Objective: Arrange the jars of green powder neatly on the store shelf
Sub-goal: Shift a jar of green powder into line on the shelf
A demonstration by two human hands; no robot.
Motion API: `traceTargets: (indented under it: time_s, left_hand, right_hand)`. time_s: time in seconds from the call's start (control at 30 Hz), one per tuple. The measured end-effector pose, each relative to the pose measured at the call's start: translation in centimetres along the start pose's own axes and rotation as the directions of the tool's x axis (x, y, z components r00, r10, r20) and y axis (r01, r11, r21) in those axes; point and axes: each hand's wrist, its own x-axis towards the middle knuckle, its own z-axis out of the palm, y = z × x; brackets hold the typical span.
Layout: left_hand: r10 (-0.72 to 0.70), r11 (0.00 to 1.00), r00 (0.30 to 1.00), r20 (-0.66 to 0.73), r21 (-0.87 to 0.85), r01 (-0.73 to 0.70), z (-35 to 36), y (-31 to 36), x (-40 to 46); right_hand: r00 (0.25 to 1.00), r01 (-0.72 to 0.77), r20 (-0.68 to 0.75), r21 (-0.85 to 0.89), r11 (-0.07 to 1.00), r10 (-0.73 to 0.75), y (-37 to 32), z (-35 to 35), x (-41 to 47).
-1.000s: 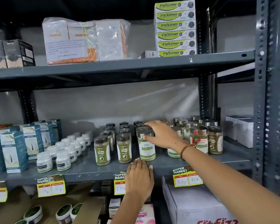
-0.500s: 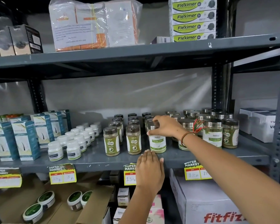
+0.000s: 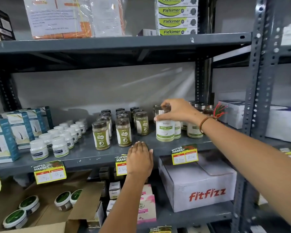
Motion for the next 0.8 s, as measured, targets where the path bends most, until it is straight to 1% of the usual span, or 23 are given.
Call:
traceTargets:
  time_s: [0.13, 0.23, 0.4, 0.53, 0.6, 0.8]
  left_hand:
    - [0.022, 1.000, 1.000, -0.008, 0.014, -0.022, -0.3, -0.1, -0.1]
    - [0.026, 1.000, 1.000, -0.013, 0.005, -0.026, -0.2, -0.2, 0.0]
    - [0.016, 1.000, 0.998, -0.063, 0.017, -0.015, 0.4, -0.2, 0.0]
    - [0.006, 1.000, 0.993, -0.116, 0.004, -0.006, 0.8, -0.3, 0.1]
    - [0.010, 1.000, 0.993, -0.120, 0.006, -0.009, 0.9, -0.4, 0.0]
    - [0.004, 1.000, 0.991, -0.131, 0.006, -0.003, 0.8, -0.1, -0.2]
  right_hand:
    - [0.995, -0.103, -0.018, -0.031, 0.994, 0.103, 2.5, -3.2, -1.9]
    - [0.982, -0.191, -0.022, -0.114, 0.975, 0.190, 5.0, -5.6, -2.8]
    - [0.959, -0.268, 0.026, -0.219, 0.938, 0.281, 9.1, -9.0, -3.0]
    - [0.915, -0.348, 0.066, -0.373, 0.860, 0.399, 11.9, -9.9, -2.3]
    - [0.893, -0.372, 0.075, -0.431, 0.822, 0.443, 12.8, -9.8, -1.7]
    - [0.844, -0.437, 0.017, -0.558, 0.705, 0.537, 14.1, -9.0, -0.4]
